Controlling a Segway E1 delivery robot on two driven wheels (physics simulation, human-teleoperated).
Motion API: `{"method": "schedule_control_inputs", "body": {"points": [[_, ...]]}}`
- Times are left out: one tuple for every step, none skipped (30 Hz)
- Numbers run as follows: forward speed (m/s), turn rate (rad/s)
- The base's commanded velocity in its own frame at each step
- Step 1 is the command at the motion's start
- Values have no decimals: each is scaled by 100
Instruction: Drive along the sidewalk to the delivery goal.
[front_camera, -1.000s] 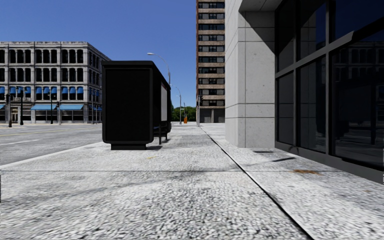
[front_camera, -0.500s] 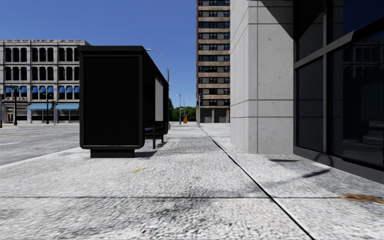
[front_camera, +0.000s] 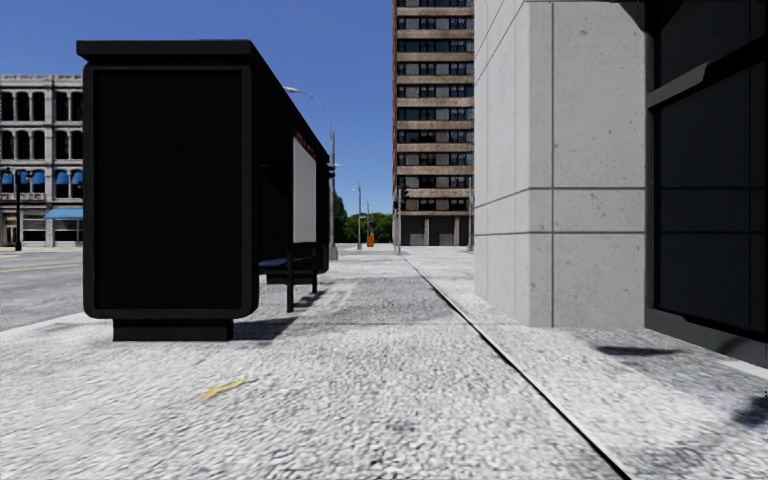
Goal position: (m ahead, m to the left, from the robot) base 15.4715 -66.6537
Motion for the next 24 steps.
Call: {"method": "schedule_control_inputs", "body": {"points": [[200,0],[200,0],[200,0],[200,0],[200,0],[200,0],[200,0],[200,0],[200,0],[200,0],[200,0],[200,0],[200,0],[200,0],[200,0],[200,0],[200,0],[200,0],[200,0],[200,0],[200,0],[200,0],[200,0],[200,0]]}}
